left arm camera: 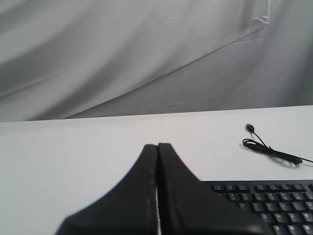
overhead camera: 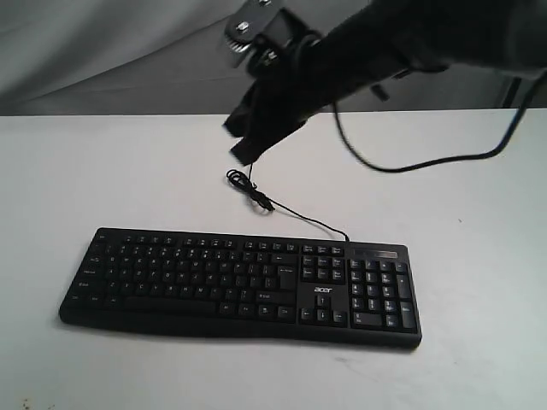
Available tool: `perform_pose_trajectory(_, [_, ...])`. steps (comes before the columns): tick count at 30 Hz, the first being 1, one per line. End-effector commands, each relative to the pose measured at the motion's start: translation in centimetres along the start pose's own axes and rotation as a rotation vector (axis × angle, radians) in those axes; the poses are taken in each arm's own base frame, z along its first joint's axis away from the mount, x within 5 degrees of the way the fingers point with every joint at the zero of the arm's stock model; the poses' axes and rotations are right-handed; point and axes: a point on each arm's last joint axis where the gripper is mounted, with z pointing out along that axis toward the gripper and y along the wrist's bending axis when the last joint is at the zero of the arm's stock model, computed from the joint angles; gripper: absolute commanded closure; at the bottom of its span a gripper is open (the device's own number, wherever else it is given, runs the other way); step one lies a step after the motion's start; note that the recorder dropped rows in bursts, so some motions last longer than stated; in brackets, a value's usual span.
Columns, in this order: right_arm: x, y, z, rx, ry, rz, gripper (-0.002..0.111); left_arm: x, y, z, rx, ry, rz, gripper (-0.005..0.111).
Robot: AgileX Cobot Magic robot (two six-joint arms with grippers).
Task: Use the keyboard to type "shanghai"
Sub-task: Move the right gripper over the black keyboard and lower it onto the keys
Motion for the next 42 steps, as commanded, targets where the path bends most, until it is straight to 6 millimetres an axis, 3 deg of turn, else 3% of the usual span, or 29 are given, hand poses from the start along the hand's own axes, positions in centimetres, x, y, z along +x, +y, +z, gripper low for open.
perform_pose_trajectory(1, [-0.8,5.7,5.4,-0.113,0.027,-0.053,0.108,0.0,0.0,0.0,0.007,-0.007,-0.002,0.107])
perform_pose_trajectory(4, [0.4,9.2,9.6,-0.182,0.083,-0.089,0.108,0.0,0.0,0.0,0.007,-0.007,-0.002,0.107])
perform_pose_trajectory(6, [0.9,10.5,11.3,-0.167,0.085,-0.104,0.108,0.0,0.0,0.0,0.007,-0.007,-0.002,0.107])
perform_pose_trajectory(10, [1.0,11.2,12.9,-0.170,0.087,-0.112,0.108,0.0,0.0,0.0,0.007,-0.007,-0.002,0.107])
perform_pose_trajectory(14, [-0.2,10.9,14.4,-0.201,0.074,-0.082,0.108,0.0,0.0,0.0,0.007,-0.007,-0.002,0.107])
perform_pose_trajectory(20, [-0.2,10.3,16.7,-0.210,0.142,-0.077,0.108,0.0,0.0,0.0,0.007,-0.007,-0.002,0.107])
perform_pose_trajectory(26, [0.4,10.2,17.9,-0.199,0.145,-0.065,0.108,0.0,0.0,0.0,0.007,-0.007,-0.002,0.107])
perform_pose_trajectory(42, [0.2,9.9,18.0,-0.168,0.118,-0.081,0.108,0.0,0.0,0.0,0.007,-0.007,-0.002,0.107])
